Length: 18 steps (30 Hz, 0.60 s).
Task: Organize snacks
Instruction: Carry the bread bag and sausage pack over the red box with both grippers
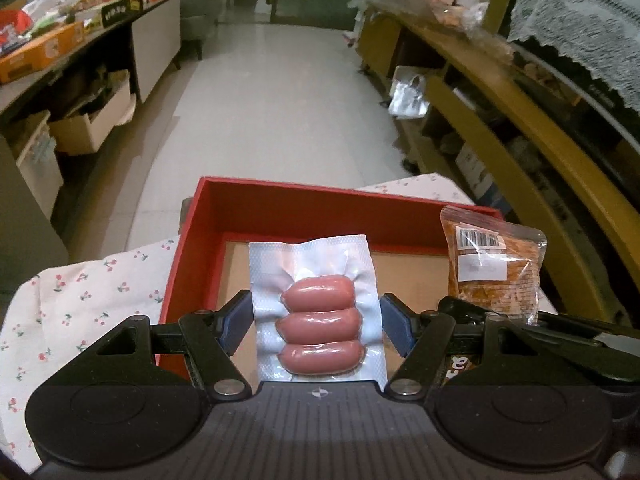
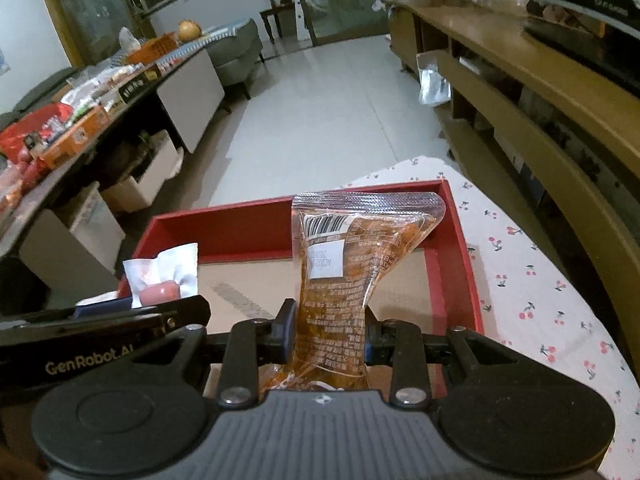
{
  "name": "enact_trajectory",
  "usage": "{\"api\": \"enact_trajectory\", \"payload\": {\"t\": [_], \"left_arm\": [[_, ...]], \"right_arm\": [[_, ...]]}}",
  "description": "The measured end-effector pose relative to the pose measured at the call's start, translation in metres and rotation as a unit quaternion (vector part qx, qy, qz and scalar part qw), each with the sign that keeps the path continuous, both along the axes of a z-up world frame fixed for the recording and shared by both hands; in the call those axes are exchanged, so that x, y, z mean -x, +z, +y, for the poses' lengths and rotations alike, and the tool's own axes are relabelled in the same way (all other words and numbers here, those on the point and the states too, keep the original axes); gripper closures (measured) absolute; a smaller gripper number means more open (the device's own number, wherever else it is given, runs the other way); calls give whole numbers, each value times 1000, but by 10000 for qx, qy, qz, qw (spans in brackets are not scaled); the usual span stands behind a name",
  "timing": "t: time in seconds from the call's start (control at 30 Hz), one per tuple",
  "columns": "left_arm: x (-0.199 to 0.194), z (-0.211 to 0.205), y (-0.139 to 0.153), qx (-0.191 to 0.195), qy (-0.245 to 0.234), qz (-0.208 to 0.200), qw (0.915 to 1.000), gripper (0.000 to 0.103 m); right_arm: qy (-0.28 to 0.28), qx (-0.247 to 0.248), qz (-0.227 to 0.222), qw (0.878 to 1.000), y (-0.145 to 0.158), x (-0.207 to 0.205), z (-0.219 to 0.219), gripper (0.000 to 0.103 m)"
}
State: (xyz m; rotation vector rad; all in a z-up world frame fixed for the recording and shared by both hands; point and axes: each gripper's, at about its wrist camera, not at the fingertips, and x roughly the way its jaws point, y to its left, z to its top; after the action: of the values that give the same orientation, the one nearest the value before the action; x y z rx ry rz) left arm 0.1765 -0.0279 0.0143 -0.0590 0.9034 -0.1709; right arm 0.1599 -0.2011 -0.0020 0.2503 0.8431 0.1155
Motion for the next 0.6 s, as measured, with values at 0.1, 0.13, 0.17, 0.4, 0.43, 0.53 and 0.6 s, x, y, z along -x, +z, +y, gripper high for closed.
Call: {"api": "enact_trajectory", "payload": {"t": [0.1, 0.13, 0.17, 0.4, 0.43, 0.53, 0.6], "left_arm": [[-8, -1, -11, -62, 54, 102, 9999, 29], [-10, -1, -14, -94, 68, 140, 9998, 29], [-12, 0, -17, -114, 89, 167, 9998, 29], [-16, 0, -34, -283, 137, 375, 9988, 28], [-15, -1, -34, -333, 122, 354, 9987, 28], [-14, -1, -36, -324, 103, 418, 9985, 28], [-14, -2, -37, -314, 89, 454, 9984, 28]], "right_arm": [[20, 55, 108, 9999, -12, -11, 1, 59], [33, 62, 155, 9999, -17, -14, 1, 59], [47, 63, 185, 9998, -21, -16, 1, 59], [147, 208, 384, 9989, -41, -26, 8, 58], [142, 230, 388, 9989, -43, -26, 8, 58], [134, 293, 402, 9987, -45, -26, 8, 56], [137, 325, 432, 9984, -47, -27, 9, 56]]}}
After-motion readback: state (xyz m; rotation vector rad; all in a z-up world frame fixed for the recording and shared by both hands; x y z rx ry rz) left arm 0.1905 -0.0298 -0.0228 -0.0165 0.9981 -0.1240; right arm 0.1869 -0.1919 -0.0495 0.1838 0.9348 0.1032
